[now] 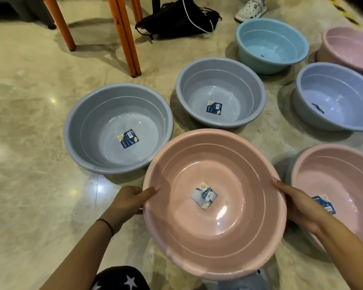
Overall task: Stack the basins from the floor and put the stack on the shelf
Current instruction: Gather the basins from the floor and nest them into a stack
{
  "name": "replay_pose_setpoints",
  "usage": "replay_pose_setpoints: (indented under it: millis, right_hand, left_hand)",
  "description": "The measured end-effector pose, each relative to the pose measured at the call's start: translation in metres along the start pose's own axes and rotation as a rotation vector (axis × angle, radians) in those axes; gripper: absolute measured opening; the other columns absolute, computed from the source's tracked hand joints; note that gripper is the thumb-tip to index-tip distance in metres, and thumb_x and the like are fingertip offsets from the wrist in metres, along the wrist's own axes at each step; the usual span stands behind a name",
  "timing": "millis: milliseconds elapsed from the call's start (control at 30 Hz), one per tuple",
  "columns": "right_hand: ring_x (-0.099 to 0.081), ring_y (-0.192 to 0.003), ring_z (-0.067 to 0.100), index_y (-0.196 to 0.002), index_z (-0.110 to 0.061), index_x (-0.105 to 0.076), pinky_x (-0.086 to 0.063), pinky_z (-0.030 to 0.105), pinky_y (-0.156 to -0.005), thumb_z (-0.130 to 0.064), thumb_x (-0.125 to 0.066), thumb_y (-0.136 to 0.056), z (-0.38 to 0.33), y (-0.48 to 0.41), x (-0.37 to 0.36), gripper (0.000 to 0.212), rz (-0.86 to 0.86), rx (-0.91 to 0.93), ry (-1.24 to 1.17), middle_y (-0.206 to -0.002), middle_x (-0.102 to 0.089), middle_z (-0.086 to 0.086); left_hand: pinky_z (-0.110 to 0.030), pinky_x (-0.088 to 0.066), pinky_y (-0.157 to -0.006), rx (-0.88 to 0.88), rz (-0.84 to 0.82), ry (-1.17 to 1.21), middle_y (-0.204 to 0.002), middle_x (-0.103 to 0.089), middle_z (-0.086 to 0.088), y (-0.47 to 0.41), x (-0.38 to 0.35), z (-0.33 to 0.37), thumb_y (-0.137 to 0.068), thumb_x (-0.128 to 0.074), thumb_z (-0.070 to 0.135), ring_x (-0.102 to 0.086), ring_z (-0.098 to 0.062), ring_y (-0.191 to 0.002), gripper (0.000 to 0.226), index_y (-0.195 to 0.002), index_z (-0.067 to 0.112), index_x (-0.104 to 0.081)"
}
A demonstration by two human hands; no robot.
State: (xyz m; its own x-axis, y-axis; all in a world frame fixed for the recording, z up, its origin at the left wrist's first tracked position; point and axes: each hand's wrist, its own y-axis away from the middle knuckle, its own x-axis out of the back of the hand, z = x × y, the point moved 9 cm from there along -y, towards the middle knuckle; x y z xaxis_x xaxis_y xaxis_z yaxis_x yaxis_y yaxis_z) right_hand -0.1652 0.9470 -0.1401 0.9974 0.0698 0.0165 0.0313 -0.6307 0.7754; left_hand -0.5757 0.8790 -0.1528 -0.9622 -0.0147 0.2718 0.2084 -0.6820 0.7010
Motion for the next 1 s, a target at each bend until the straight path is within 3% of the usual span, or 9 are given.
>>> replay_pose_setpoints:
  millis: [67,133,233,400,567,700,800,900,1000]
  right_hand:
    - [-0.071,-0.096,0.033,-0.109,-0.007,-0.074,-0.053,0.042,-0.081,-0.044,-0.068,-0.073,0.000,0.012,0.002,0.052,-0.011,0.032,0.014,-0.110,-0.074,0.019]
    - [-0.074,-0.090,0.030,-0.100,-0.009,-0.078,-0.059,0.034,-0.069,-0.045,-0.068,-0.072,-0.009,0.026,0.006,0.047,-0.008,0.098,0.005,-0.105,-0.075,0.018]
    - [-0.075,-0.081,0.027,-0.093,-0.015,-0.080,-0.059,0.027,-0.057,-0.051,-0.066,-0.071,-0.037,0.048,0.012,0.045,0.015,0.232,0.019,-0.097,-0.077,0.016]
    - [-0.075,-0.071,0.018,-0.087,-0.024,-0.081,-0.059,0.027,-0.057,-0.057,-0.065,-0.071,-0.068,0.070,0.001,0.039,0.027,0.346,-0.021,-0.084,-0.079,0.007]
    - [-0.075,-0.070,0.016,-0.086,-0.026,-0.081,-0.058,0.025,-0.056,-0.053,-0.063,-0.077,-0.069,0.077,-0.038,0.034,-0.064,0.358,-0.056,-0.081,-0.079,0.003]
    - [-0.075,-0.076,0.018,-0.090,-0.029,-0.081,-0.061,0.032,-0.063,-0.052,-0.060,-0.083,-0.062,0.074,-0.066,0.032,-0.112,0.323,-0.050,-0.088,-0.079,0.004]
    - [-0.075,-0.079,0.017,-0.095,-0.030,-0.080,-0.060,0.029,-0.062,-0.050,-0.059,-0.087,-0.070,0.077,-0.086,0.030,-0.149,0.347,-0.061,-0.090,-0.079,0.001]
    - [-0.073,-0.073,0.010,-0.087,-0.032,-0.080,-0.059,0.025,-0.064,-0.044,-0.053,-0.092,-0.086,0.077,-0.107,0.030,-0.164,0.391,-0.068,-0.080,-0.077,-0.007]
    - [-0.070,-0.073,0.011,-0.086,-0.027,-0.078,-0.058,0.025,-0.074,-0.036,-0.052,-0.094,-0.104,0.069,-0.132,0.028,-0.173,0.402,-0.112,-0.075,-0.074,-0.007]
  left_hand:
    - [-0.017,-0.056,-0.052,-0.065,0.052,0.051,-0.077,-0.077,-0.012,0.007,0.007,0.010,-0.071,-0.078,0.055,-0.075,-0.015,-0.067,0.061,-0.087,-0.004,-0.076]
    - [-0.017,-0.055,-0.052,-0.136,0.074,0.113,-0.075,-0.079,0.000,0.016,0.011,0.027,-0.064,-0.076,0.058,-0.075,-0.009,-0.064,0.043,-0.076,0.018,-0.080]
    - [-0.017,-0.055,-0.055,-0.268,0.062,0.182,-0.081,-0.080,0.003,0.033,0.011,0.058,-0.074,-0.074,0.053,-0.075,-0.008,-0.068,0.023,-0.074,0.032,-0.082]
    - [-0.028,-0.058,-0.064,-0.323,0.165,0.298,-0.075,-0.072,-0.005,0.057,0.030,0.073,-0.064,-0.078,0.066,-0.069,-0.016,-0.068,0.059,-0.071,0.008,-0.070]
    - [-0.031,-0.056,-0.075,-0.297,0.310,0.357,-0.072,-0.073,0.006,0.074,0.062,0.065,-0.063,-0.072,0.066,-0.068,-0.011,-0.073,0.047,-0.069,0.020,-0.067]
    - [-0.034,-0.059,-0.076,-0.259,0.386,0.405,-0.093,-0.078,-0.007,0.084,0.086,0.052,-0.079,-0.072,0.058,-0.073,-0.022,-0.092,0.040,-0.083,0.018,-0.073]
    - [-0.051,-0.055,-0.097,-0.251,0.398,0.487,-0.111,-0.074,-0.022,0.093,0.101,0.051,-0.070,-0.068,0.064,-0.069,-0.036,-0.107,0.054,-0.093,0.015,-0.075]
    - [-0.057,-0.046,-0.107,-0.309,0.311,0.602,-0.125,-0.070,-0.019,0.098,0.114,0.057,-0.075,-0.065,0.063,-0.064,-0.037,-0.119,0.067,-0.120,0.014,-0.072]
    - [-0.055,-0.042,-0.112,-0.392,0.294,0.691,-0.135,-0.065,-0.015,0.098,0.130,0.062,-0.097,-0.052,0.048,-0.061,-0.032,-0.126,0.053,-0.135,0.013,-0.063]
